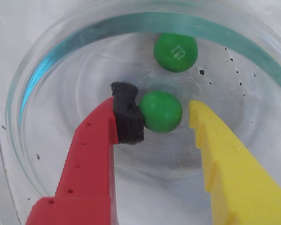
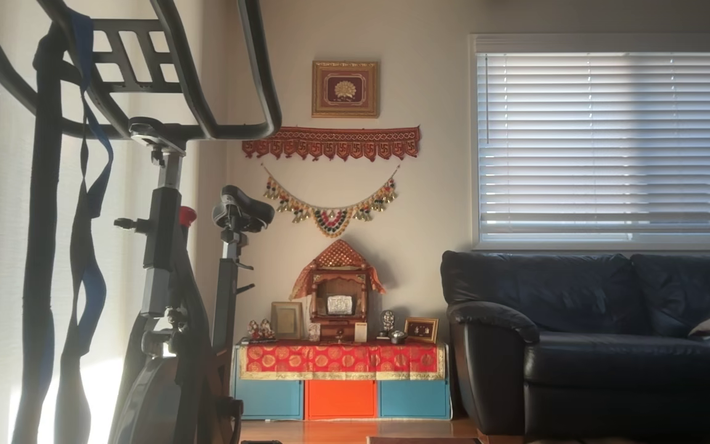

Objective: Sort medicines into box.

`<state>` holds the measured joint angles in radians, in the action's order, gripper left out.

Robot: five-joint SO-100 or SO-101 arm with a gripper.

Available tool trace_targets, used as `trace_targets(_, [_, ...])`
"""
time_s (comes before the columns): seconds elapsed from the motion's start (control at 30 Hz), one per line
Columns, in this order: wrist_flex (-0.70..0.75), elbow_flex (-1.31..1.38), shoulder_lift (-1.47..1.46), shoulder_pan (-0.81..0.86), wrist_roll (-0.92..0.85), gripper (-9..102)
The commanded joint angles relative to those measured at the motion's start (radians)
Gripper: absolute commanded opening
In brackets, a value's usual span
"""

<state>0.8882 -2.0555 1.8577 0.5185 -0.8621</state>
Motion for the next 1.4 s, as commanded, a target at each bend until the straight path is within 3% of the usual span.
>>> trace_targets(0.0, [-0.008, 0.006, 0.084, 0.005, -0.008, 19])
trace_targets(0.6, [-0.011, -0.002, 0.086, 0.003, 0.000, 1])
trace_targets(0.97, [0.101, 0.097, 0.163, 0.026, 0.021, 1])
trace_targets(1.13, [0.225, 0.238, 0.252, 0.005, 0.098, 1])
trace_targets(1.37, [0.514, 0.638, 0.153, -0.135, 0.293, 1])
